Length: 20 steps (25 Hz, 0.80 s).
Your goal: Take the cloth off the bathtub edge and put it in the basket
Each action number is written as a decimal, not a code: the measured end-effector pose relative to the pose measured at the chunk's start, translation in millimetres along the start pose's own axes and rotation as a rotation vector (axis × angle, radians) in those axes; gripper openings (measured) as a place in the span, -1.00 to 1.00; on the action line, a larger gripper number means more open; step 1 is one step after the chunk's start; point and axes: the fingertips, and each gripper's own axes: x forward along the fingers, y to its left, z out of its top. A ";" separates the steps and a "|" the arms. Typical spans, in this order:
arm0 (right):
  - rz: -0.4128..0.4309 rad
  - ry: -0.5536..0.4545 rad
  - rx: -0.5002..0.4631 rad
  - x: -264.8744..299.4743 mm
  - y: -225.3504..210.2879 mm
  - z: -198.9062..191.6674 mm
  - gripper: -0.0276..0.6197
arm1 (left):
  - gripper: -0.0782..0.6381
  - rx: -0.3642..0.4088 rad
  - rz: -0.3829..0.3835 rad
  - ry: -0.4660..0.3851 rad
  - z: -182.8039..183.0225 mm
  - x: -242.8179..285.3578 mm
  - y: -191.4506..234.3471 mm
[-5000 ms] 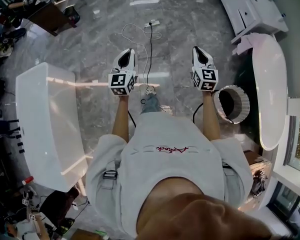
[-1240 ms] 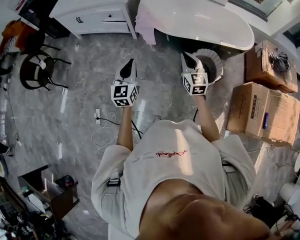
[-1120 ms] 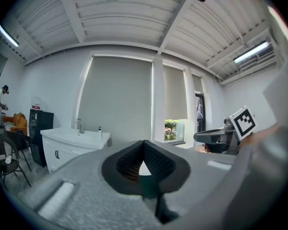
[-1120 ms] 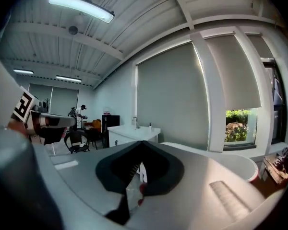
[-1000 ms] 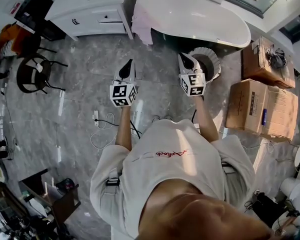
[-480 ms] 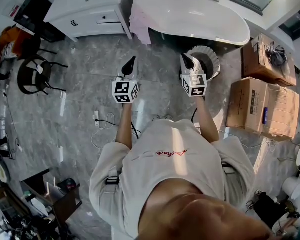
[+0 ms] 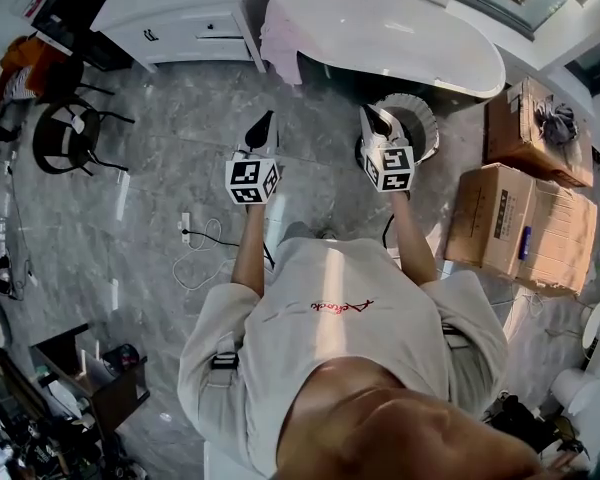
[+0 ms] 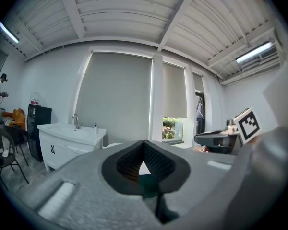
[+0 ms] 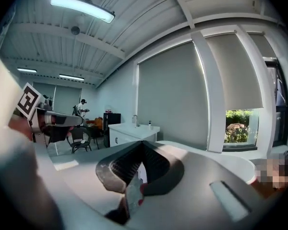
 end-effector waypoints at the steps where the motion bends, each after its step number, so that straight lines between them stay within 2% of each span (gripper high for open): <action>1: 0.005 0.002 -0.002 -0.4 -0.2 -1.8 -0.89 | -0.78 -0.003 0.005 0.002 -2.2 0.0 -0.8; 12: 0.034 -0.001 0.009 6.2 -10.9 -7.1 -0.90 | -0.78 0.003 0.024 0.011 -5.6 10.9 -1.5; 20: 0.045 0.005 0.008 31.3 -11.5 -10.5 -0.89 | -0.78 -0.003 0.037 0.012 -10.8 22.3 15.5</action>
